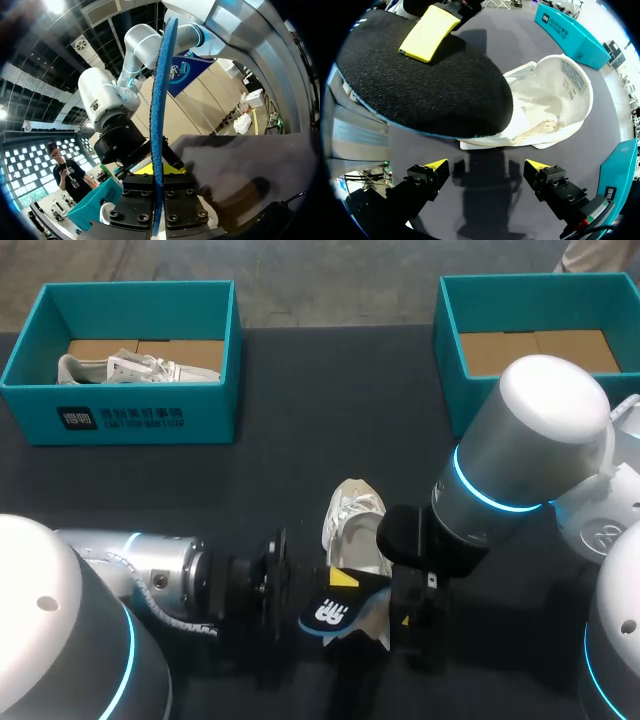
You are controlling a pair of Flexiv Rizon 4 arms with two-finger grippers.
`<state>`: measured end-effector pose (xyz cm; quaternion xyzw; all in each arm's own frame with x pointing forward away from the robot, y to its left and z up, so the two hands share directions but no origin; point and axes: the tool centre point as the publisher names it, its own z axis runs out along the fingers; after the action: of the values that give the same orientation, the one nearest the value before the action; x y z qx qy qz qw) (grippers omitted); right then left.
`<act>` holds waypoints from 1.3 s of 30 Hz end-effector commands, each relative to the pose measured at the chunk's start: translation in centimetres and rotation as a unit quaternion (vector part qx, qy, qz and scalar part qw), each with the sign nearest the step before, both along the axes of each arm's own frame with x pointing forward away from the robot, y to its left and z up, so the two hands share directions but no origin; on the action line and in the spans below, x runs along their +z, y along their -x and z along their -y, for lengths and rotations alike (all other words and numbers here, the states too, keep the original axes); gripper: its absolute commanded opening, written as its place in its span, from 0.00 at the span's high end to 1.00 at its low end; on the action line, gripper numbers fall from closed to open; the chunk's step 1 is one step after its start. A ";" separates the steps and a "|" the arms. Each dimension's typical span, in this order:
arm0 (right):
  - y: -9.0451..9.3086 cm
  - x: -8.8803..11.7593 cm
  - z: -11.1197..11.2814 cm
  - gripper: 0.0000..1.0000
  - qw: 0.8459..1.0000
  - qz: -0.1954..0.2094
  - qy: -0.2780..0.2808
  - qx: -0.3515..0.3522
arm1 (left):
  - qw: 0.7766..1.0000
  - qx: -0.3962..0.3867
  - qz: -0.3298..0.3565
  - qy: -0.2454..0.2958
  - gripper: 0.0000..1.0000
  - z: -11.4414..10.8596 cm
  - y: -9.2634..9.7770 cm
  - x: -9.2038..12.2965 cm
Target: Take the shoe out of the shoebox, open the shoe tongue, remove and reinsert the insole, then place the shoe into the shoebox
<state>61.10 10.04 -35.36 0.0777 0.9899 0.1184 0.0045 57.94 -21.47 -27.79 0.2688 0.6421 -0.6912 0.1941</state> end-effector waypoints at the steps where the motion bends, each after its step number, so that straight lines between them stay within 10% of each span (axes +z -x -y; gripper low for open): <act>1: 0.1 -0.1 0.0 0.00 1.000 0.001 0.000 0.000 | 1.000 -0.002 -0.001 -0.001 1.00 -0.4 0.7 -0.1; 39: 0.1 -0.1 0.0 0.00 1.000 0.001 0.000 0.000 | 1.000 0.022 -0.012 -0.008 1.00 -1.0 0.1 -1.2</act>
<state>61.10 10.04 -35.36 0.0777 0.9899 0.1184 0.0045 57.71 -20.15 -28.77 0.2482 0.6561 -0.6842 0.1997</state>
